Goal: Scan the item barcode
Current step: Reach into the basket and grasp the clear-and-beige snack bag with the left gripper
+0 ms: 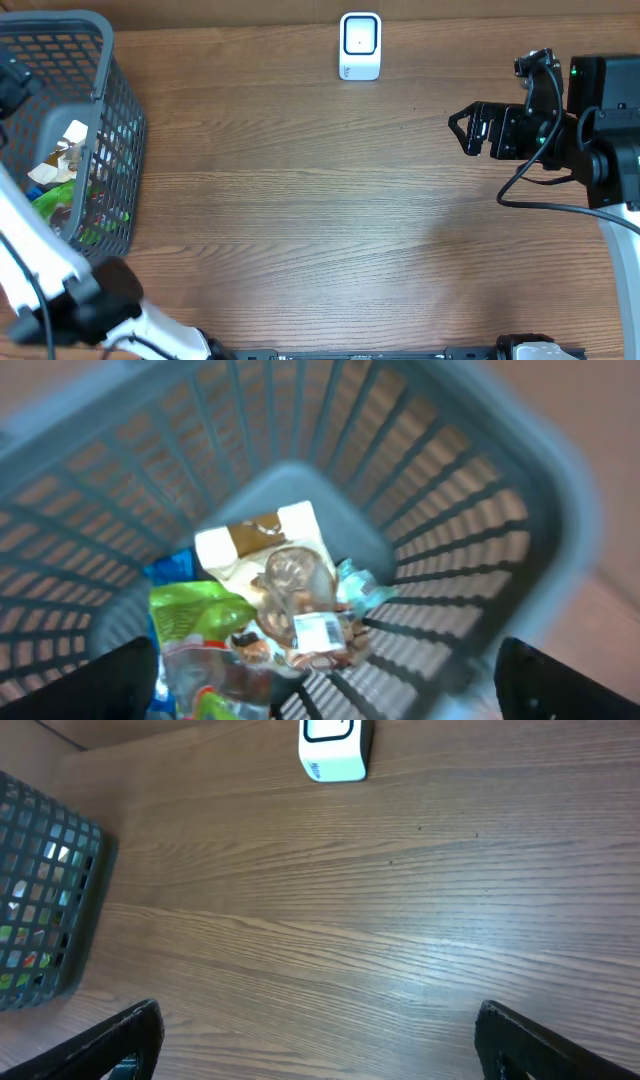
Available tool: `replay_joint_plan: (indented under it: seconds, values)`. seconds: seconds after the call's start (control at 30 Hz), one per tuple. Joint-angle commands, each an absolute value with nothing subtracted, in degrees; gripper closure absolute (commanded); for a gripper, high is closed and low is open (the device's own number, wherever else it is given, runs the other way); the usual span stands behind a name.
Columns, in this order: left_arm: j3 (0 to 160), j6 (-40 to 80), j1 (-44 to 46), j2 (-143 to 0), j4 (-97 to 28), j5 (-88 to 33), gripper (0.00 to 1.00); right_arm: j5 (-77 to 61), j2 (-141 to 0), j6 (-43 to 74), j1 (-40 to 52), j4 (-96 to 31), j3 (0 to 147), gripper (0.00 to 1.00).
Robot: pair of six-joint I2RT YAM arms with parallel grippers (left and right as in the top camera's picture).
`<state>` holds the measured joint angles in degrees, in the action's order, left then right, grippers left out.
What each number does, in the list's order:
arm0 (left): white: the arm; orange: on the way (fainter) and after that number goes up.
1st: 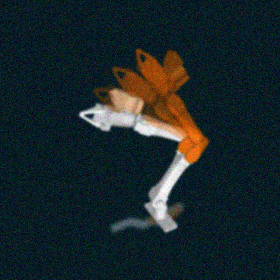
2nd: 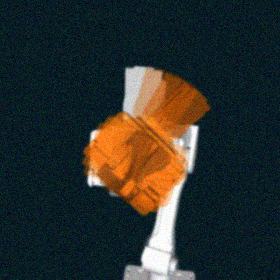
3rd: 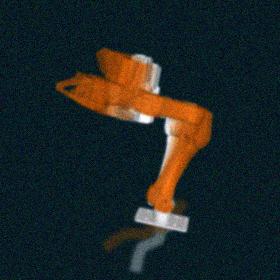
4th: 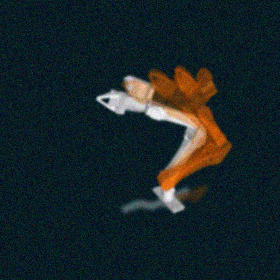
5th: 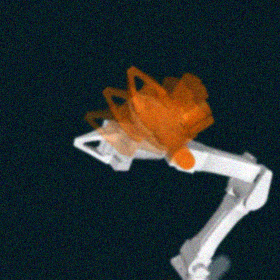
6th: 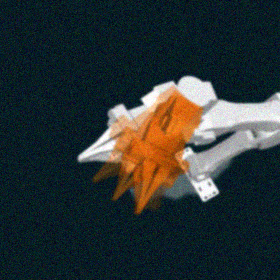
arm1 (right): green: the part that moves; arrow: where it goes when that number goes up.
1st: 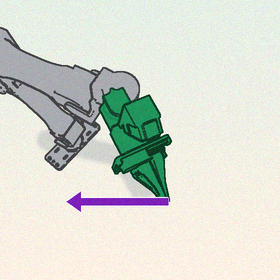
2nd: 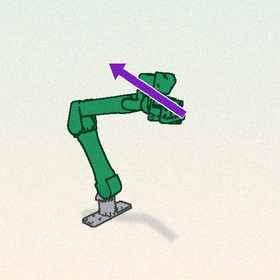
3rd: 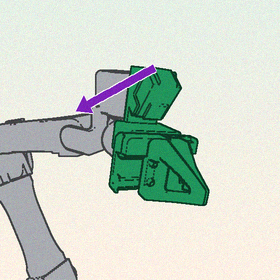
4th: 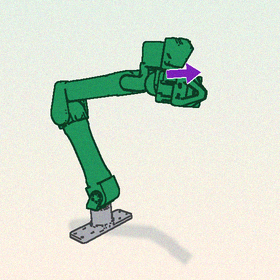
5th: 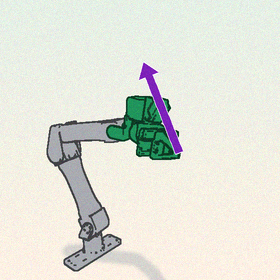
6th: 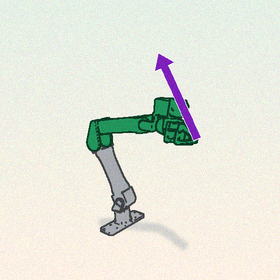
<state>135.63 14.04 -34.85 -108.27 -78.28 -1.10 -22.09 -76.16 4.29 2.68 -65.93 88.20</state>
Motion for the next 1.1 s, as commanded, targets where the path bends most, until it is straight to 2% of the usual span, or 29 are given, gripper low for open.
replay_joint_plan:
  seconds: [0.0,0.53,0.57,0.6,0.67,0.7,0.73,1.07]
  values:
    - [135.02,13.76,-35.03,-116.77,-77.08,-1.17,0.00,-21.96,-76.01,4.51,2.90,-65.87,89.65,0.00]
    - [135.02,13.72,-35.22,-142.52,-76.29,-2.59,0.00,-21.91,-76.01,4.51,2.90,-66.19,89.65,0.00]
    - [135.02,13.72,-35.22,-143.46,-76.86,-2.59,0.04,-21.91,-76.01,4.51,2.90,-66.19,89.65,0.00]
    - [135.02,13.72,-35.22,-144.14,-77.45,-2.61,0.13,-21.91,-76.01,4.51,2.90,-66.19,89.65,0.00]
    - [135.02,13.72,-35.22,-144.57,-78.30,-2.59,0.66,-21.91,-76.01,4.51,2.90,-66.19,89.65,0.00]
    - [135.09,13.74,-35.22,-144.53,-78.63,-2.61,0.86,-21.91,-76.01,4.51,2.90,-66.17,89.65,0.00]
    - [135.33,13.74,-35.22,-144.29,-79.15,-2.68,0.96,-21.89,-76.01,4.49,2.90,-66.17,89.65,0.00]
    - [144.22,13.74,-35.16,-133.05,-83.90,-3.05,0.96,-21.52,-76.01,4.51,2.90,-66.35,89.65,0.00]
